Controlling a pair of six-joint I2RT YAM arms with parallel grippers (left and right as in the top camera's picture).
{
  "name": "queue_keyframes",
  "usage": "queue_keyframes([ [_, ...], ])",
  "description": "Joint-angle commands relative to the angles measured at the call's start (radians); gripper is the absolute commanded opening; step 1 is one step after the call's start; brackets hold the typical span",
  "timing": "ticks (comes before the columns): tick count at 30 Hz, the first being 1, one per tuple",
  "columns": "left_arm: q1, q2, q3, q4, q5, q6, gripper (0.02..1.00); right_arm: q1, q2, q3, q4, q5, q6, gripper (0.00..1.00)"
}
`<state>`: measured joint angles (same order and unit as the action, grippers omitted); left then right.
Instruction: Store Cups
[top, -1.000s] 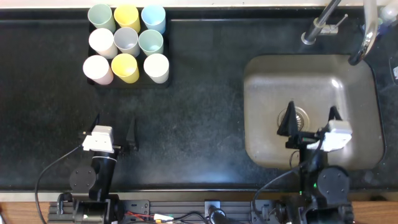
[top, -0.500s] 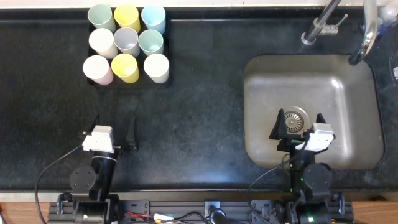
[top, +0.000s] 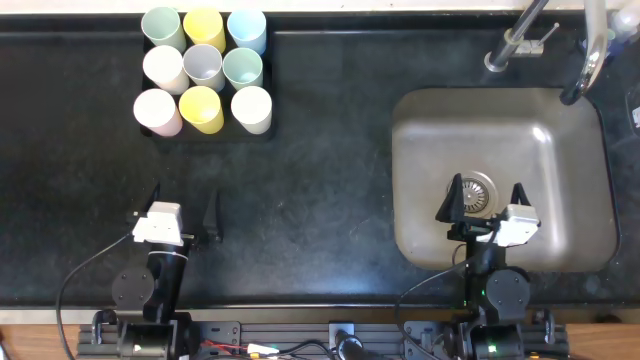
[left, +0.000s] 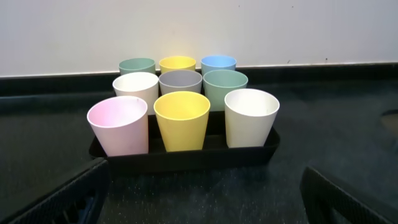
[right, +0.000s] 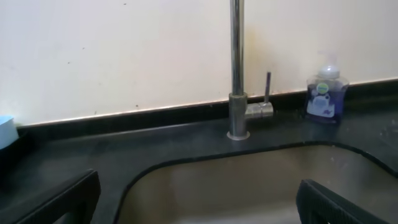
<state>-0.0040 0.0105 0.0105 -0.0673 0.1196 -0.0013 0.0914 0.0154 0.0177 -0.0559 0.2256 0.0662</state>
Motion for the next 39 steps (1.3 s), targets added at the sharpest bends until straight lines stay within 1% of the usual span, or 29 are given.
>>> queue_keyframes([
  [1, 0.005, -0.008, -0.003, -0.001, -0.005, -0.014, 0.998, -0.007, -0.012, -0.013, 0.001, 0.008, -0.002, 0.996],
  [12, 0.005, -0.008, -0.003, -0.001, -0.005, -0.014, 0.998, -0.006, -0.012, -0.013, 0.001, 0.008, -0.002, 0.998],
  [15, 0.005, -0.008, -0.003, -0.001, -0.005, -0.014, 0.998, -0.007, -0.012, -0.013, 0.001, 0.008, -0.041, 0.998],
  [16, 0.005, -0.008, -0.003, -0.001, -0.005, -0.014, 0.998, -0.007, -0.012, -0.013, 0.0, -0.011, -0.04, 0.998],
  [18, 0.005, -0.008, -0.003, -0.001, -0.005, -0.014, 0.998, -0.007, -0.012, -0.013, -0.008, -0.109, -0.057, 0.998],
  [22, 0.005, -0.008, -0.003, -0.001, -0.005, -0.014, 0.998, -0.006, -0.012, -0.013, -0.018, -0.28, -0.181, 0.998],
  [26, 0.005, -0.008, -0.003, -0.001, -0.005, -0.014, 0.998, -0.007, -0.012, -0.013, -0.018, -0.266, -0.183, 0.996],
  [39, 0.005, -0.008, -0.003, -0.001, -0.005, -0.014, 0.996, -0.007, -0.012, -0.013, -0.018, -0.266, -0.183, 0.998],
])
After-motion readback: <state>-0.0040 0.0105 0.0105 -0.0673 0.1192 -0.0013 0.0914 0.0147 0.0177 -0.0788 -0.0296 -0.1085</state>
